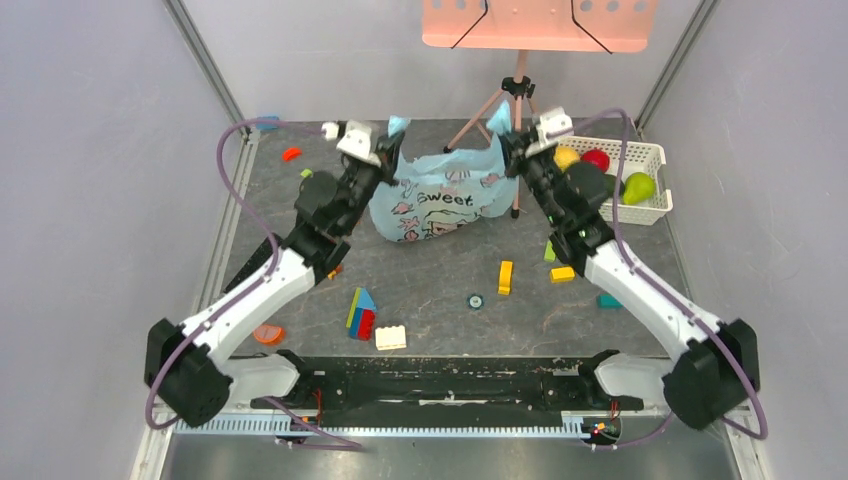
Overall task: Take the fake fruits out of the plastic bag
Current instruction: Adjust the plastic bag at the center of the board.
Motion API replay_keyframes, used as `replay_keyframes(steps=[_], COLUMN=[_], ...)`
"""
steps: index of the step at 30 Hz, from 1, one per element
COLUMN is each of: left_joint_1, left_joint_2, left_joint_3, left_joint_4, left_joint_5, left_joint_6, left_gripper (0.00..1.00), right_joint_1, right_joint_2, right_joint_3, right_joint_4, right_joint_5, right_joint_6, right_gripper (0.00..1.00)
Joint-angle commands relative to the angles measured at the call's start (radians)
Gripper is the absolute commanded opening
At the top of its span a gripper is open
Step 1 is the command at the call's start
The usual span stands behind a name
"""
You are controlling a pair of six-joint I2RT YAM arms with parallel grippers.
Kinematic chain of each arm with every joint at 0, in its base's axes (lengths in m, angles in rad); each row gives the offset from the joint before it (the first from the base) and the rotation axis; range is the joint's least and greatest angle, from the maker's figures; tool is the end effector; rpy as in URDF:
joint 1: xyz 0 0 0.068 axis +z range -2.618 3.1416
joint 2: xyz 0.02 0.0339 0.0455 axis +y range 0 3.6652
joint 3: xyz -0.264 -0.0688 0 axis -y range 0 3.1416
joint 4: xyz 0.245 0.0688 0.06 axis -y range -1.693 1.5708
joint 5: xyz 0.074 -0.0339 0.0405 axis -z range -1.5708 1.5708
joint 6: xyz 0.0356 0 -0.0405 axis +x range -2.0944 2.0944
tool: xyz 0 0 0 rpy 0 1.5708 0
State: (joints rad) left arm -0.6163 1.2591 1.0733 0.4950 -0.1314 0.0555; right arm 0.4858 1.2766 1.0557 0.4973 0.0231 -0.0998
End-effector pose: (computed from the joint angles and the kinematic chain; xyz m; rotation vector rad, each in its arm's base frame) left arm 0.2434 -0.1667 0.4117 0.3104 1.2361 -0.4007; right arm 0.2666 0.1398 0.4009 -0.3564 1.2512 0.3154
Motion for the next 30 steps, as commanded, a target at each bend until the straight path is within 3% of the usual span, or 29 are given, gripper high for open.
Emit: replay_keyframes(steps=[1, 7, 13, 15, 17, 19, 25, 28, 30], left_joint_1=[0.003, 0.0, -0.008, -0.01, -0.011, -0.011, -0.013, -0.013, -0.013], left_joint_2=[-0.176, -0.329, -0.482, -0.531, -0.576, -0.61, -0.662, -0.658, -0.655], left_joint_3=[-0.222, -0.522, -0.714, -0.755, -0.787, -0.809, -0.831, -0.831, -0.827], left_joint_4=[0.208, 0.341, 0.419, 0.419, 0.418, 0.409, 0.369, 0.36, 0.351], left_joint_5=[0.105, 0.273, 0.312, 0.345, 0.375, 0.397, 0.405, 0.397, 0.393], left_joint_6=[-0.125, -0.278, -0.352, -0.365, -0.377, -0.384, -0.399, -0.406, -0.407], left_gripper=[0.02, 0.02, 0.03, 0.05, 0.07, 0.09, 0.1, 0.11, 0.11], right_joint_1=[-0.002, -0.001, -0.001, -0.001, -0.001, -0.001, -0.001, -0.001, -0.001], right_joint_2=[-0.186, -0.373, -0.531, -0.575, -0.625, -0.673, -0.728, -0.725, -0.733], right_joint_3=[-0.235, -0.542, -0.707, -0.733, -0.739, -0.73, -0.555, -0.486, -0.46], right_joint_4=[0.137, 0.156, 0.132, 0.105, 0.061, 0.015, -0.258, -0.332, -0.351], right_joint_5=[-0.094, -0.21, -0.254, -0.274, -0.289, -0.29, -0.315, -0.286, -0.301], right_joint_6=[0.056, 0.19, 0.298, 0.319, 0.328, 0.335, 0.334, 0.387, 0.39], right_gripper=[0.0, 0.1, 0.14, 0.27, 0.42, 0.49, 0.57, 0.54, 0.62])
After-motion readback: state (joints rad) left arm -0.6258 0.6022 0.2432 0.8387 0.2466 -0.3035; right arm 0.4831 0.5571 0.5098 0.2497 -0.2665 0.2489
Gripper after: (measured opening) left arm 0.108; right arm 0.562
